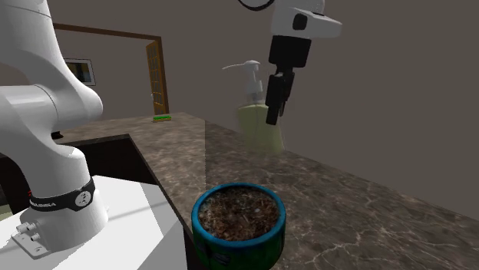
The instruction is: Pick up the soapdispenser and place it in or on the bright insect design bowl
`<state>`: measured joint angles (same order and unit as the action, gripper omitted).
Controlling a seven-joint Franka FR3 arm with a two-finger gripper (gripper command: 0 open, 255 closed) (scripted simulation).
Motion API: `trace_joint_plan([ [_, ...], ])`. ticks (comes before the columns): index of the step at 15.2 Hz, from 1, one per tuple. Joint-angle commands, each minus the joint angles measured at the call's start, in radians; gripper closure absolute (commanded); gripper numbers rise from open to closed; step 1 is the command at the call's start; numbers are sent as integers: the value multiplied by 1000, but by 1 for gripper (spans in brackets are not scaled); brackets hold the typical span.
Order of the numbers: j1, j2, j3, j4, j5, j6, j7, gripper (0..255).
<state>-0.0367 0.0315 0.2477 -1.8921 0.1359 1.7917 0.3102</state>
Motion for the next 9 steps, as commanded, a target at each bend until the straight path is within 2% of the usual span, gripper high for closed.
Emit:
trace_joint_plan([
  [1,-26,-15,-24,-14,-2,-7,-50,255],
  [7,-104,-27,-101,-30,-23,-21,-200,255],
  [9,-104,-22,-101,-51,-23,5,-202,255],
])
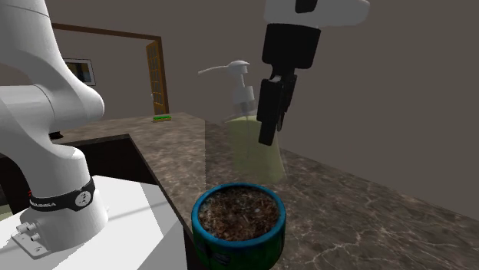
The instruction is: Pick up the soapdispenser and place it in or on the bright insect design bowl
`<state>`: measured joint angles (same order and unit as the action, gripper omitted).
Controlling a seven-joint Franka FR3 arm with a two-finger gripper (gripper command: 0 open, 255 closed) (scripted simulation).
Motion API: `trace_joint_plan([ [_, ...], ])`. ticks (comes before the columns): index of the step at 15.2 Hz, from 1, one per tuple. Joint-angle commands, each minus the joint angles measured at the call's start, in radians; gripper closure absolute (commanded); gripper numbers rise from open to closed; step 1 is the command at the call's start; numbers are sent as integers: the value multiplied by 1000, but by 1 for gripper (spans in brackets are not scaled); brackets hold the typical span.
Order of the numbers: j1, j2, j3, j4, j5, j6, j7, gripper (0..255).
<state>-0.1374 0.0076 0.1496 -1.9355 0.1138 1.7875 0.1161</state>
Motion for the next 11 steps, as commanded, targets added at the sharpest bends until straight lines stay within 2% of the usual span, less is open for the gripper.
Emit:
trace_joint_plan([
  [1,-3,5,-3,-17,-1,22,-9,255],
  [11,-1,37,-1,-93,-2,130,-16,255],
])
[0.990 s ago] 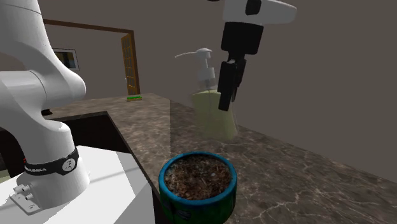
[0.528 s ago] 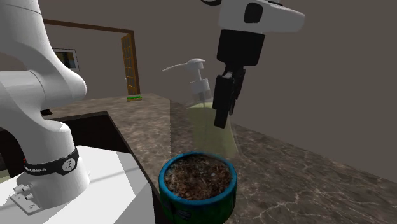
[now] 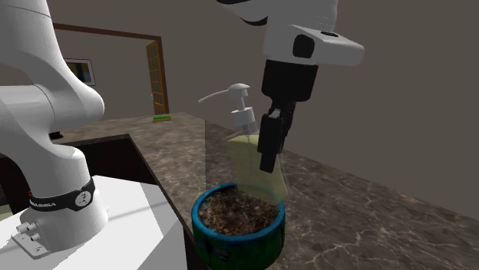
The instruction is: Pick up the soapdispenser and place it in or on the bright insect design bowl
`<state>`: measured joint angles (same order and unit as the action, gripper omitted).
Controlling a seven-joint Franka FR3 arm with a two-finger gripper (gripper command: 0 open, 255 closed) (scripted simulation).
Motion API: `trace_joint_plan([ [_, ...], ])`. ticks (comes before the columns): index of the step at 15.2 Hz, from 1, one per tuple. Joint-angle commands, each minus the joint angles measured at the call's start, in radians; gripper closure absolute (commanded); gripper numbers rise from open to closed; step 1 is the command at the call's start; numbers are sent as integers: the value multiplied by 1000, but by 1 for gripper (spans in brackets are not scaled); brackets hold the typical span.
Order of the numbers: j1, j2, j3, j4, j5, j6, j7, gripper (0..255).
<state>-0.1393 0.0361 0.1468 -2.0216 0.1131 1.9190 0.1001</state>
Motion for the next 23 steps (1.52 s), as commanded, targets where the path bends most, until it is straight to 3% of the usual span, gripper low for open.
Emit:
trace_joint_plan([
  [1,1,9,1,-7,-1,-2,0,255],
  [6,2,9,1,-7,-1,-2,0,255],
  [7,2,10,1,-8,-1,0,0,0],
  [12,2,9,1,-7,-1,-2,0,0],
  [16,-5,-2,-5,107,-5,-128,2,0],
  [23,-5,-2,-5,107,-5,-128,2,0],
])
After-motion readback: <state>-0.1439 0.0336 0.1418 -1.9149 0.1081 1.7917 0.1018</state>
